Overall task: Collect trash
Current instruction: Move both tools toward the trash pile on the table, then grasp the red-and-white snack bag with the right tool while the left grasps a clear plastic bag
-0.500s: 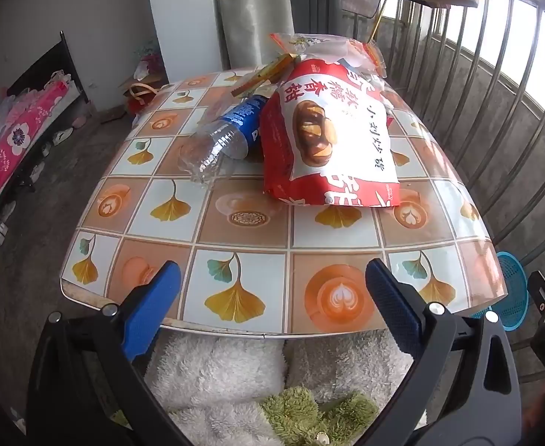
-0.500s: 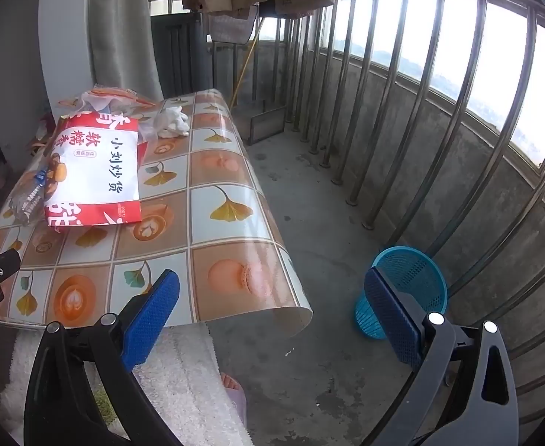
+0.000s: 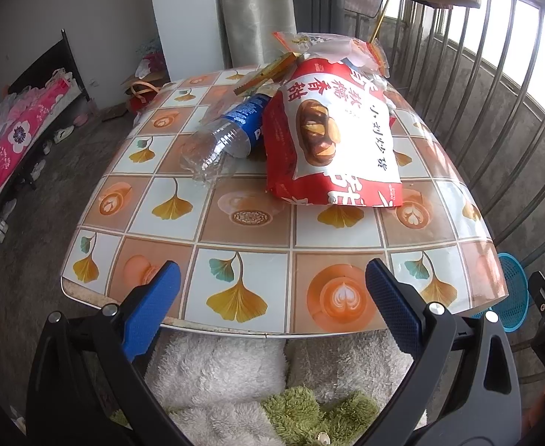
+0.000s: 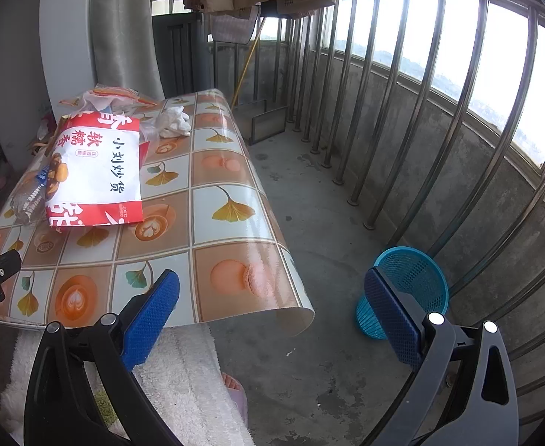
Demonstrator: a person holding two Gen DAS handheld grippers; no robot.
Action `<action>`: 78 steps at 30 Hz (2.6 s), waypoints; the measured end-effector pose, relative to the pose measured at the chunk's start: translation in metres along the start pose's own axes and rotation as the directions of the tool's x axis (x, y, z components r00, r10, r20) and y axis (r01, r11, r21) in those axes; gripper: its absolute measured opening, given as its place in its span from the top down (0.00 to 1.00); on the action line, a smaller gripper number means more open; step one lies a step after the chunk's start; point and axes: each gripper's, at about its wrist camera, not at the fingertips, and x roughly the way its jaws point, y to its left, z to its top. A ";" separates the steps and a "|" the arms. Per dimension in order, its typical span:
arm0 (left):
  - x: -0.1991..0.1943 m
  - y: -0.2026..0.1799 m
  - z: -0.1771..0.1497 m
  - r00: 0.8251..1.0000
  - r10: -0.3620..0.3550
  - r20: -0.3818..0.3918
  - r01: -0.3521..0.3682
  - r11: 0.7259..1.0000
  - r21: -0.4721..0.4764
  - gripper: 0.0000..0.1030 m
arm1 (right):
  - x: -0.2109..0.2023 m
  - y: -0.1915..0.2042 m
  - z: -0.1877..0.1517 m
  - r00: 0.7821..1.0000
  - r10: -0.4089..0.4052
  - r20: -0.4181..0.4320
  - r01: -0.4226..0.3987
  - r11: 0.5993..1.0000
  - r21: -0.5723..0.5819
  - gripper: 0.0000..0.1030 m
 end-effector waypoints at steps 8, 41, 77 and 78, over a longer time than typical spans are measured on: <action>0.001 0.008 -0.001 1.000 0.001 -0.001 -0.001 1.000 -0.002 0.07 | -0.002 0.001 0.000 1.000 0.003 -0.004 -0.003 1.000 0.002 0.06; 0.041 0.122 0.043 0.973 -0.182 0.145 0.197 0.976 -0.096 0.07 | -0.005 0.121 0.074 0.940 0.266 0.214 -0.248 0.963 -0.109 0.06; 0.137 0.123 0.169 0.929 -0.366 0.046 0.347 0.909 0.229 0.30 | 0.062 0.146 0.074 0.878 0.458 -0.135 -0.457 0.888 0.041 0.73; 0.142 0.122 0.171 0.926 -0.377 0.025 0.361 0.904 0.229 0.31 | 0.063 0.142 0.075 0.875 0.466 -0.134 -0.463 0.885 0.054 0.74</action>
